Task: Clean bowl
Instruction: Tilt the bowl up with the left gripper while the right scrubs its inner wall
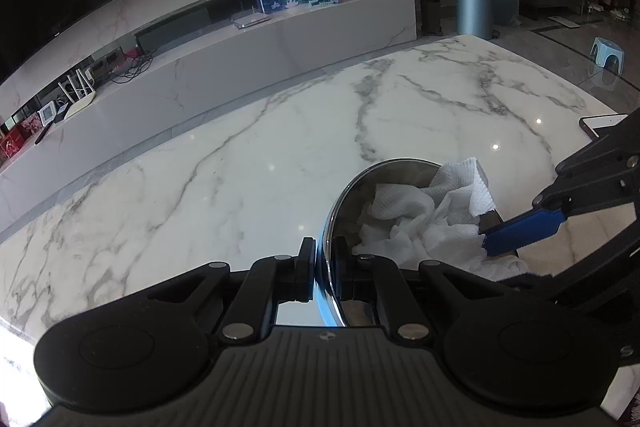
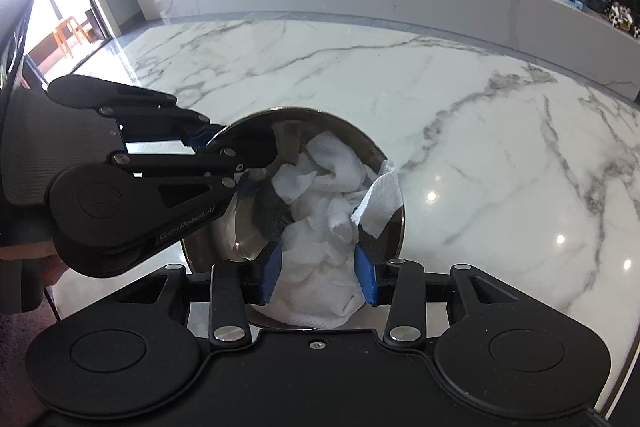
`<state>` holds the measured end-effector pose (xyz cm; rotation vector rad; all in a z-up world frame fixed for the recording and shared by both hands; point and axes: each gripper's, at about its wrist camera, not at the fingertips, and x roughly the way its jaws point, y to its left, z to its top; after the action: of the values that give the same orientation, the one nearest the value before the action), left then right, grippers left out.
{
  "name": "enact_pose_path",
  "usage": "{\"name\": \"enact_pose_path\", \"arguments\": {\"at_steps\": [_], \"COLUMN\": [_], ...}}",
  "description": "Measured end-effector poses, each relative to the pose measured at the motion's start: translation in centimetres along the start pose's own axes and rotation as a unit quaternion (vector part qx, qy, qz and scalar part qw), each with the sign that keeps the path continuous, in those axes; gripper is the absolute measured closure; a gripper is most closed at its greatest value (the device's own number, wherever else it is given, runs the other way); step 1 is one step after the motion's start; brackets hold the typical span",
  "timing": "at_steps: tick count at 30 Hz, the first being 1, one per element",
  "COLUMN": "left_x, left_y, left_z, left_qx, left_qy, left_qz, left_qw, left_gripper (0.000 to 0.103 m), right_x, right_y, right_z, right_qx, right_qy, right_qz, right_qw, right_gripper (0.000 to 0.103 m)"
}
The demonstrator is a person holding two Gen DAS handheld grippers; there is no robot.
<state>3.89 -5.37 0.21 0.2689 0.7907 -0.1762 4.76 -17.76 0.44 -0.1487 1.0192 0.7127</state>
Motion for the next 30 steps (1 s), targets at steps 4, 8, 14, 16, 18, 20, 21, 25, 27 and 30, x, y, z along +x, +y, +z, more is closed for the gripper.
{"name": "enact_pose_path", "arguments": {"at_steps": [4, 8, 14, 16, 18, 20, 21, 25, 27, 30], "left_x": [0.0, -0.2, -0.5, -0.4, -0.2, -0.1, -0.2, -0.3, -0.4, -0.3], "left_y": [0.1, 0.2, 0.1, 0.0, -0.2, -0.1, 0.0, 0.4, 0.3, 0.0], "left_z": [0.0, 0.0, 0.0, -0.3, -0.8, -1.1, -1.3, -1.9, -2.1, -2.0], "left_qx": [0.0, 0.001, -0.009, -0.015, -0.012, -0.016, -0.022, -0.033, -0.029, -0.019], "left_qy": [-0.001, -0.004, -0.006, 0.006, 0.019, 0.027, 0.031, 0.041, 0.042, 0.041], "left_qz": [-0.002, -0.005, -0.021, -0.032, -0.025, -0.023, -0.024, -0.027, -0.028, -0.025], "left_qw": [1.0, 1.0, 0.9997, 0.9993, 0.9994, 0.9993, 0.999, 0.9982, 0.9983, 0.9987], "left_gripper": [0.095, 0.095, 0.085, 0.083, 0.083, 0.083, 0.083, 0.082, 0.083, 0.082], "right_x": [0.9, 1.3, 1.7, 2.0, 1.9, 1.8, 1.8, 1.6, 1.5, 1.5], "right_y": [0.8, 1.4, 1.2, 1.0, 1.0, 1.0, 0.9, 0.9, 1.1, 1.3], "right_z": [-0.5, -0.8, -1.1, -1.2, -1.2, -1.2, -1.2, -1.2, -1.3, -1.4], "right_qx": [-0.025, -0.046, -0.033, -0.023, -0.021, -0.019, -0.017, -0.016, -0.022, -0.033], "right_qy": [0.012, 0.016, 0.028, 0.034, 0.031, 0.028, 0.028, 0.026, 0.025, 0.024], "right_qz": [-0.011, -0.027, -0.022, -0.016, -0.017, -0.021, -0.021, -0.021, -0.025, -0.032], "right_qw": [1.0, 0.998, 0.999, 0.999, 0.999, 0.999, 0.999, 0.999, 0.999, 0.999], "right_gripper": [0.064, 0.078, 0.085, 0.087, 0.088, 0.088, 0.088, 0.088, 0.088, 0.088]}}
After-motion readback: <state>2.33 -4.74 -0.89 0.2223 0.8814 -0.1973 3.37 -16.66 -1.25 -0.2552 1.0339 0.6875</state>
